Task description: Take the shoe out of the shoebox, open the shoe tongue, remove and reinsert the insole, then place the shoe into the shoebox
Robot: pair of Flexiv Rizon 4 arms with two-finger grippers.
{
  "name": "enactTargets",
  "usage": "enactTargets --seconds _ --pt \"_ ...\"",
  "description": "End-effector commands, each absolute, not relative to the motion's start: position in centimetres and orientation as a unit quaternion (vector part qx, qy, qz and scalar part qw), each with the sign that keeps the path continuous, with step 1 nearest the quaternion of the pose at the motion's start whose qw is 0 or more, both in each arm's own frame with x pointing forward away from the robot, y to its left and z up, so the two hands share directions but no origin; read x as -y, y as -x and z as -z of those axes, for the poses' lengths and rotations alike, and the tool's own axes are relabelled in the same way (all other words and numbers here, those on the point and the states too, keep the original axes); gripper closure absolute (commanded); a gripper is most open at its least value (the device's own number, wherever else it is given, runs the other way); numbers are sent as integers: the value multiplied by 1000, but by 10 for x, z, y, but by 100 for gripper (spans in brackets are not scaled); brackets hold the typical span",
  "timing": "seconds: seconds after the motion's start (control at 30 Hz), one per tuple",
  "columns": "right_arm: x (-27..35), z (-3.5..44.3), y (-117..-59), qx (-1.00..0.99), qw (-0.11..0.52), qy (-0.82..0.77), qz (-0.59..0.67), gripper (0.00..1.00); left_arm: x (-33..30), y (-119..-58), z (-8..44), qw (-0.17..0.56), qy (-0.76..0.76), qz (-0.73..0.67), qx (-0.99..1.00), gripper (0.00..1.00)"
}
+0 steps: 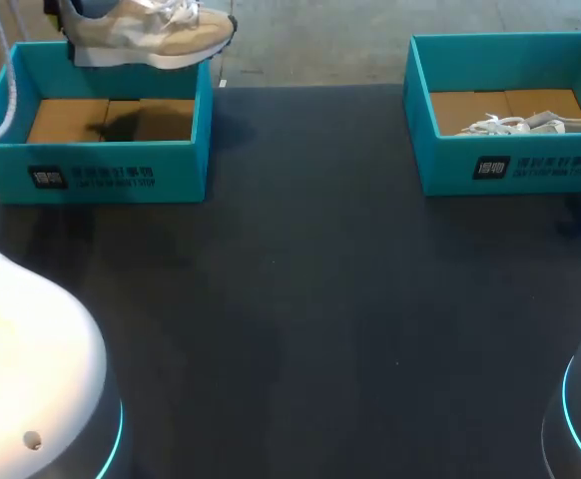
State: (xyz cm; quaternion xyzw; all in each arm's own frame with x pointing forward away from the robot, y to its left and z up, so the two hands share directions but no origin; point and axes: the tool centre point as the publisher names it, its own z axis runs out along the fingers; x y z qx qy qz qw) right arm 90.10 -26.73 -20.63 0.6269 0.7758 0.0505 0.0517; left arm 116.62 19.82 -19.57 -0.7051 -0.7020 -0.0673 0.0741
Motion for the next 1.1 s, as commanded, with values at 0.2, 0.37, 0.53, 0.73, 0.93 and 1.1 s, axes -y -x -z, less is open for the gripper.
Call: enactTargets --seconds 0.2,0.37,0.53,0.73,0.93,1.1 --pt "268 206 -901 -776 51 -627 -51 0 -183 -1115 171 73 699 96 704 100" --pt "268 206 -901 -776 51 -627 -51 0 -174 -1096 165 80 698 95 705 100" --pt "268 206 -901 -776 51 -627 -51 0 -160 -1070 167 80 703 90 701 100" --pt "268 206 -901 -776 51 -627 -51 0 -146 -1036 163 75 711 82 694 100" --pt "268 206 -901 -776 51 -627 -51 0 -142 -1006 157 70 706 83 699 100" --pt "268 206 -901 -776 51 -627 -51 0 -130 -975 152 68 702 82 705 100"
